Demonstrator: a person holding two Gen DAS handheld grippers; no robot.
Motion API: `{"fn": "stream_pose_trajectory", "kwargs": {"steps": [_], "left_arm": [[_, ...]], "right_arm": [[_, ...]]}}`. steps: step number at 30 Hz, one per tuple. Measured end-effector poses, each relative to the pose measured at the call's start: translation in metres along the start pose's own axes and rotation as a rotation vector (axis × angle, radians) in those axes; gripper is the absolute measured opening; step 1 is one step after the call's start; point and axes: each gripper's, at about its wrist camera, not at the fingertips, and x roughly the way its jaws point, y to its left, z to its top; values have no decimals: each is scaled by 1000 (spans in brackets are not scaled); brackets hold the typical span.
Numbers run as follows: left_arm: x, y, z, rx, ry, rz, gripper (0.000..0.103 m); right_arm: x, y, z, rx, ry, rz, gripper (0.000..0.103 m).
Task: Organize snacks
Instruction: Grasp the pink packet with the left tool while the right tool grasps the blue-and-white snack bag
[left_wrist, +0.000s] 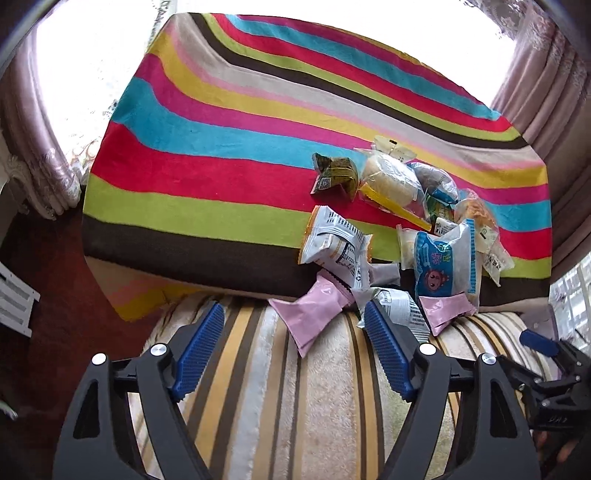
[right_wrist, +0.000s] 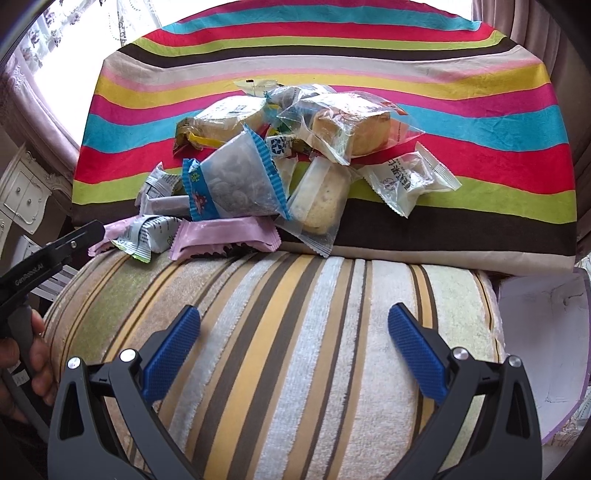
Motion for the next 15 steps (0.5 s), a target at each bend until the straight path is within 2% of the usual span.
{"fn": "stream_pose_trajectory", "kwargs": {"steps": [5, 7, 11, 15], "left_arm": [[23, -5, 16, 139, 80, -34, 63], [31, -8, 17, 175, 107, -53, 57], [46, -13, 15, 210, 158, -101, 38], [51, -17, 13, 225, 173, -141, 28]], "right_arm": [[11, 0, 18, 34, 13, 81, 102], [14, 4, 28, 24, -2, 66, 102], [22, 18, 44, -35, -21, 16, 102], [37, 34, 56, -115, -9, -30, 102]]}}
